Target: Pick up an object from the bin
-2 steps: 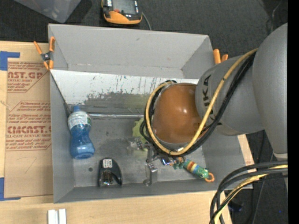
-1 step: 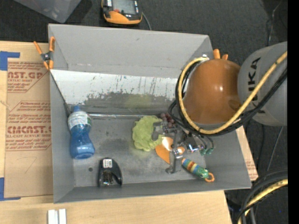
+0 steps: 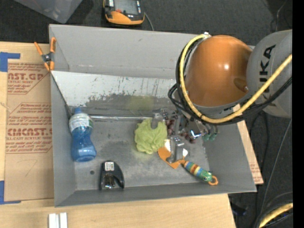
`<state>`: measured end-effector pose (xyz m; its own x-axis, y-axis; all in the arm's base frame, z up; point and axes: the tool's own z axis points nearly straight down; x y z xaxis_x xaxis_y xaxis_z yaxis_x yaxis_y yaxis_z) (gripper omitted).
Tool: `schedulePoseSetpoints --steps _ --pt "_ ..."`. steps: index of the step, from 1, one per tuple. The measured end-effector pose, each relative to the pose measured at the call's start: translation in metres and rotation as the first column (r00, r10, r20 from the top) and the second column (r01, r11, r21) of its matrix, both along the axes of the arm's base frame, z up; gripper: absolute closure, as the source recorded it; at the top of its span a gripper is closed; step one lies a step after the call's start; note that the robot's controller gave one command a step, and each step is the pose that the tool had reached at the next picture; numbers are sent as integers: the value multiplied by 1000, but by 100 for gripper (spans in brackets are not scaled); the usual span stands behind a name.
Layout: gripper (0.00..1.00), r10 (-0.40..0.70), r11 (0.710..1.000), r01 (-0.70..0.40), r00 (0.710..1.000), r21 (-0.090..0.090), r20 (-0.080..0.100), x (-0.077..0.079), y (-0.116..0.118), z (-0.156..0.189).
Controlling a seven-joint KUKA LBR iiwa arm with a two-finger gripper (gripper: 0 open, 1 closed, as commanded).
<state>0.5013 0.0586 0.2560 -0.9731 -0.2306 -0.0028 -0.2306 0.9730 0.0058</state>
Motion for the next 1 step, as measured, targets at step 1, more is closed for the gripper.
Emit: schedulePoseSetpoints --steps 1 --pt "0 1 1000 -1 1000 -7 -8 -10 -65 -76"
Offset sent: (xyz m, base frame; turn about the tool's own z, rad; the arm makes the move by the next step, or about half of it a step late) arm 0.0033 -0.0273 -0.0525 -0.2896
